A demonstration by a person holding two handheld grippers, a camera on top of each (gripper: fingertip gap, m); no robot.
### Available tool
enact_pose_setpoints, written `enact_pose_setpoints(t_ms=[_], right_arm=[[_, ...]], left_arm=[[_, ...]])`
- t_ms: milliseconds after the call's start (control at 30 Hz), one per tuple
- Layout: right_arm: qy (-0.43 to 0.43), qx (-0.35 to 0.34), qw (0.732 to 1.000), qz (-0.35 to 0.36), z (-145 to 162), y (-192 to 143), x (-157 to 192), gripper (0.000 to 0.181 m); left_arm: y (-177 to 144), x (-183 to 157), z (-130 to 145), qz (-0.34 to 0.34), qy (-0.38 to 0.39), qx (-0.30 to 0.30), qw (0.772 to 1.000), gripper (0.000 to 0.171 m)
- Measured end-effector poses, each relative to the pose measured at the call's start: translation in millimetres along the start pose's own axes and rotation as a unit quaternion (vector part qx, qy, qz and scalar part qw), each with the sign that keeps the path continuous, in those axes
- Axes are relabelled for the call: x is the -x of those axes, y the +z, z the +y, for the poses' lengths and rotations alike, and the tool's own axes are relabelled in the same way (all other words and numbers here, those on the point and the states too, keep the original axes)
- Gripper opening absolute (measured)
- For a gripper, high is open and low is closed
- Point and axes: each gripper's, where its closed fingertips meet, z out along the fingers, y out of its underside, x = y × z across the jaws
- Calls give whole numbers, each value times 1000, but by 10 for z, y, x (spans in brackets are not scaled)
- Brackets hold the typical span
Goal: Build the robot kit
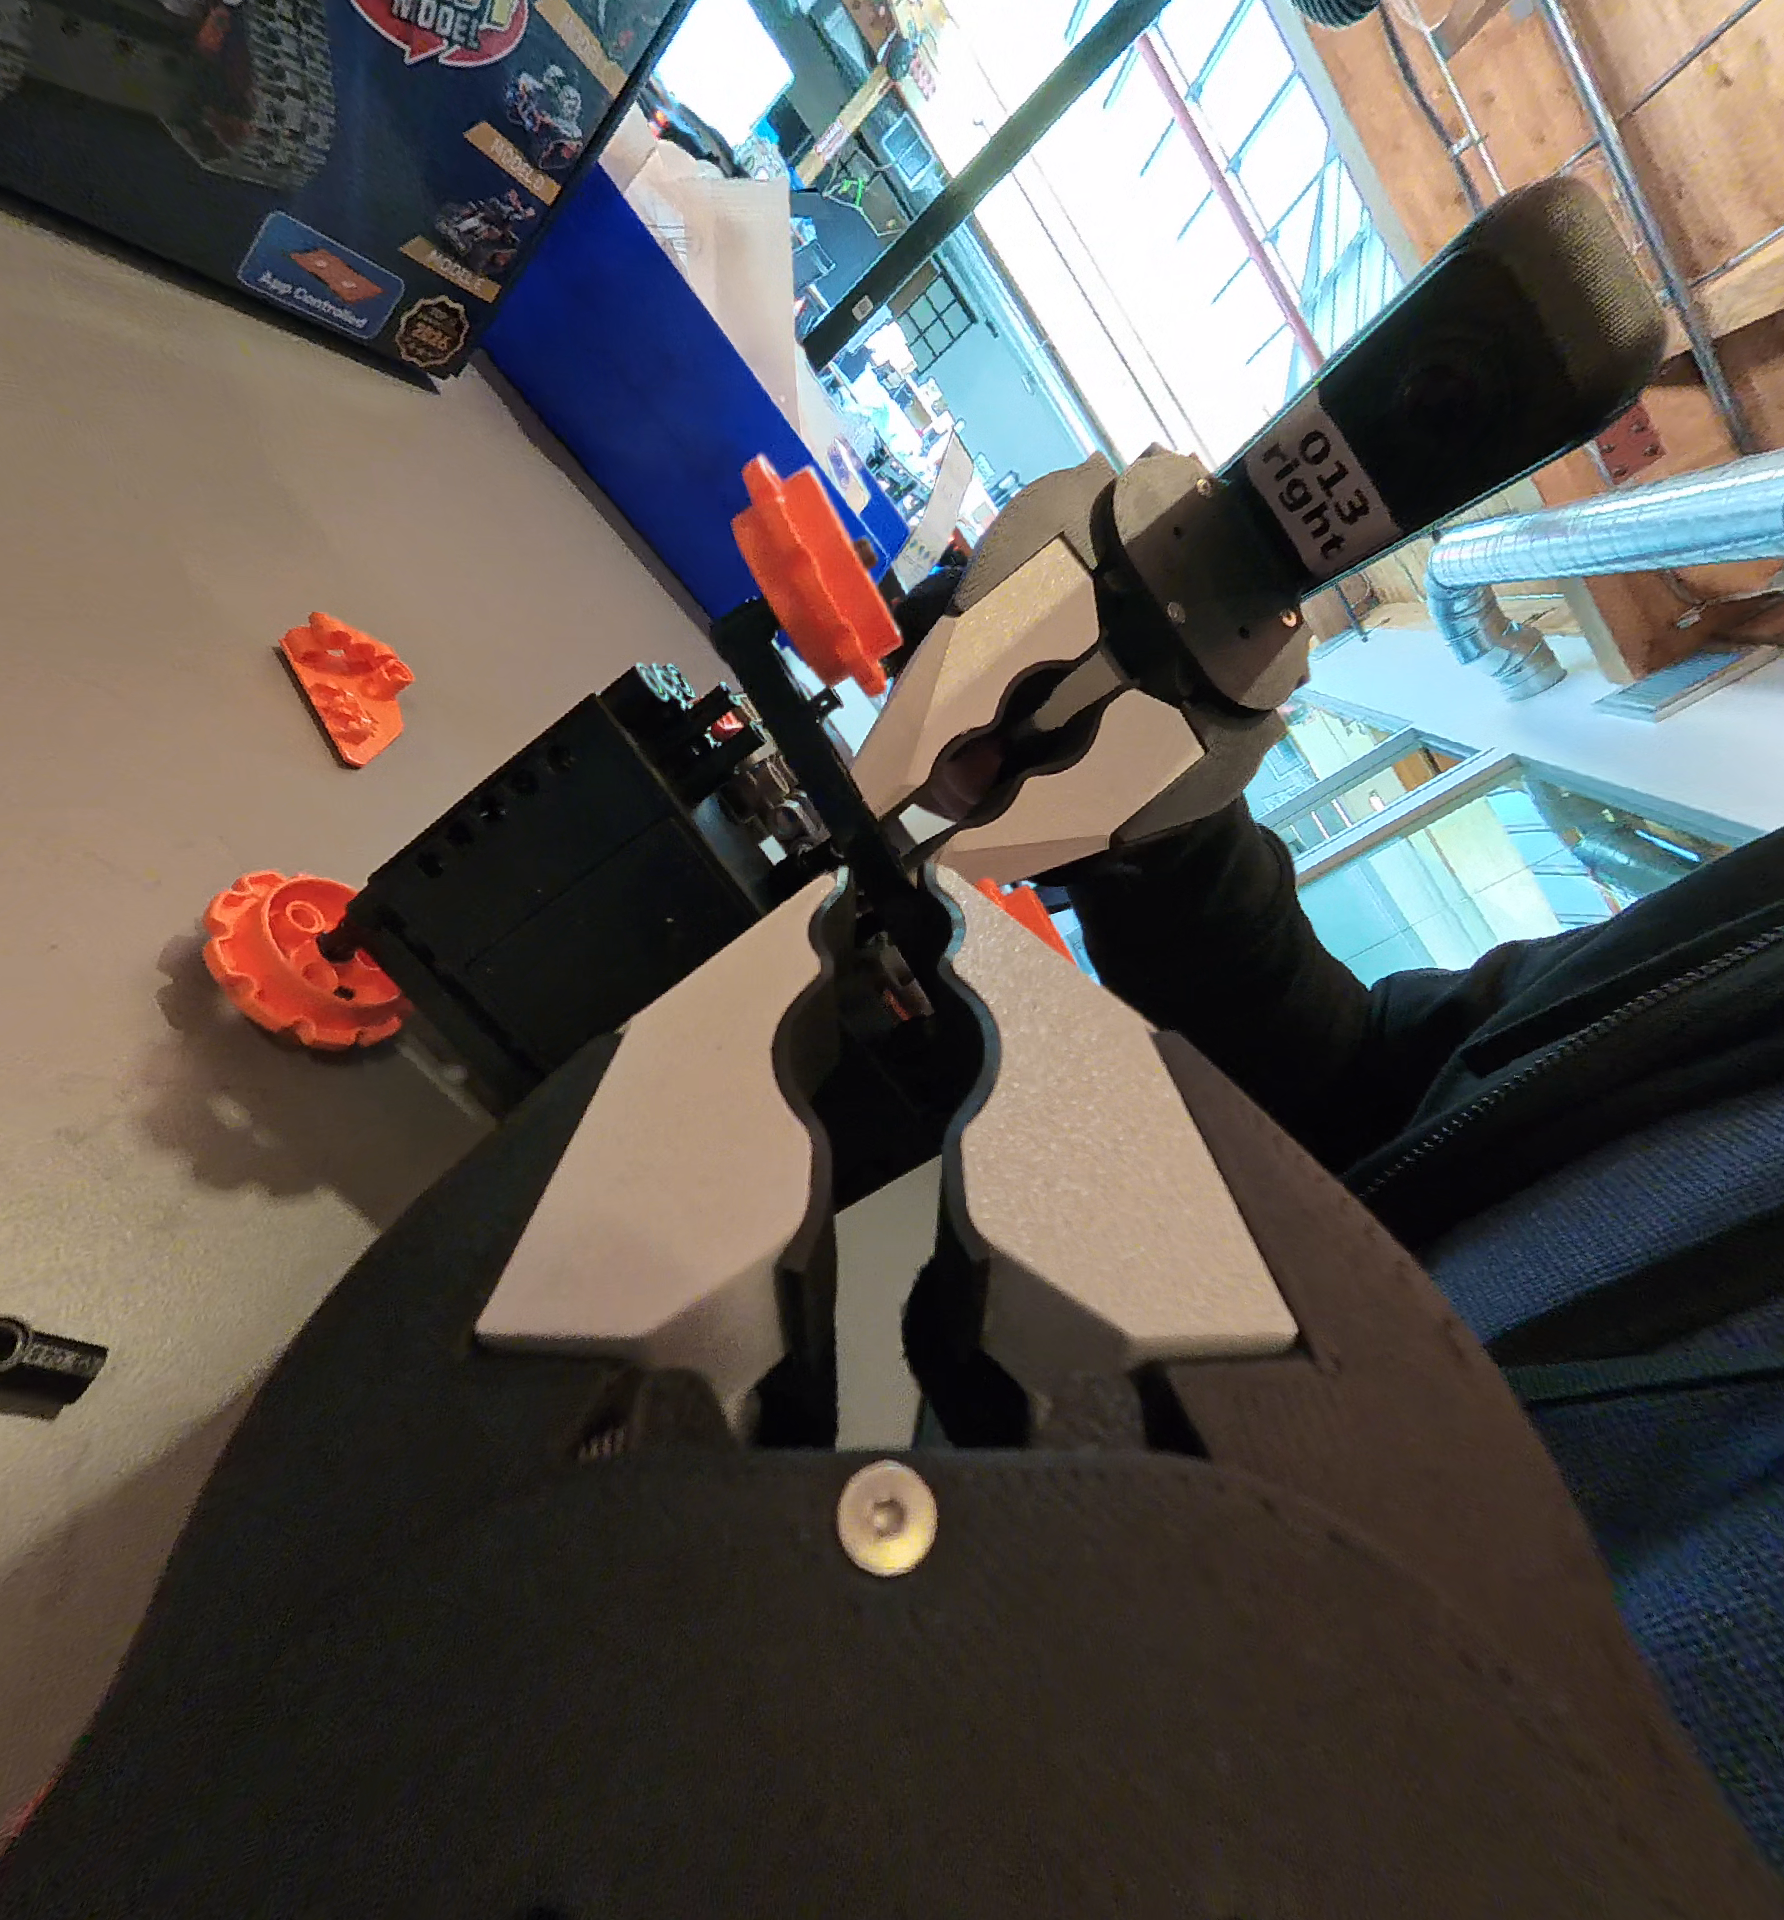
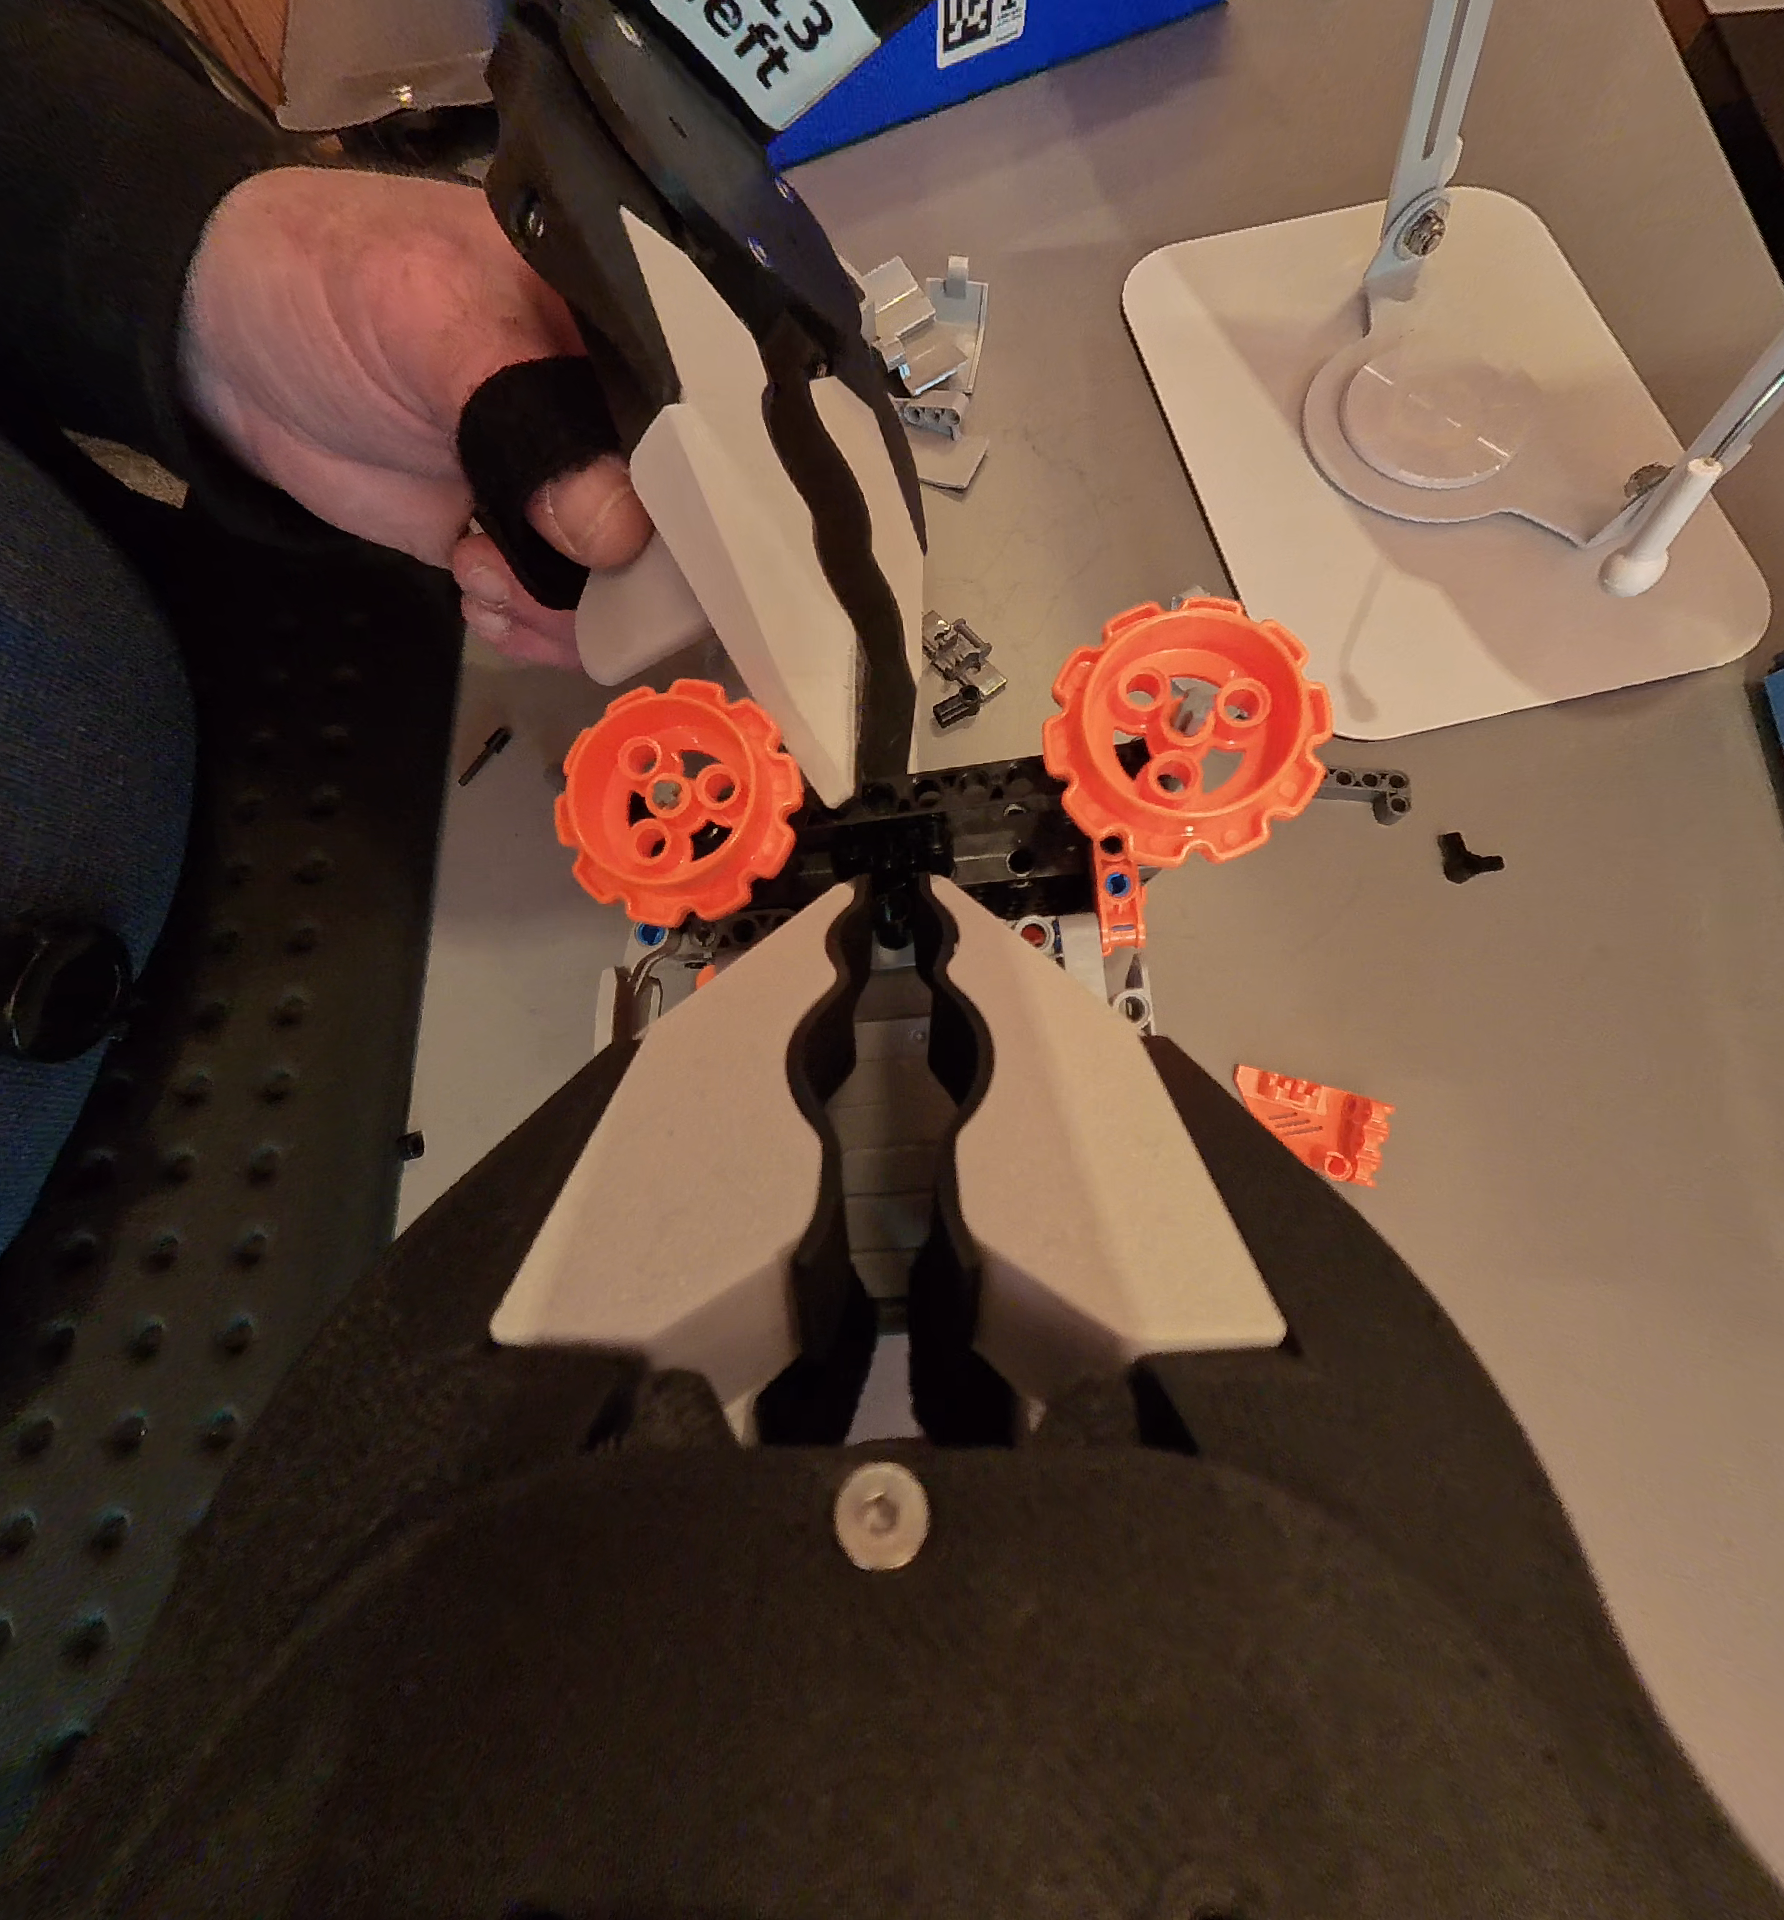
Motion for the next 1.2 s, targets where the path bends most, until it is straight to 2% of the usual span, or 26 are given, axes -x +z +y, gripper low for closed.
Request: enact_pose_setpoints(t_ms=[200,500,667,733,833,933,1200], right_arm=[[-2,-4,1000,3,-5,-1,-5,5],[-10,-3,1000,-2,-27,24,5,5],[-9,-2,1000,-6,-34,31,-1,5],[-9,-2,1000,-6,-34,32,0,5],[-10,-3,1000,-5,-36,35,-2,5],[-10,-4,1000,-2,-38,35,-4,5],[-17,-12,1000,5,-81,65,-15,4]], left_arm=[[-36,37,-34,-28,29,1,999,16],[-19,52,-24,-24,22,8,999,16],[-125,106,-103,-66,55,-7,996,24],[-183,192,-92,-98,63,3,993,33],[-147,189,-27,-95,38,18,995,48],[-108,206,-11,-89,10,13,996,48],[-127,213,-13,-88,4,3,996,48]])
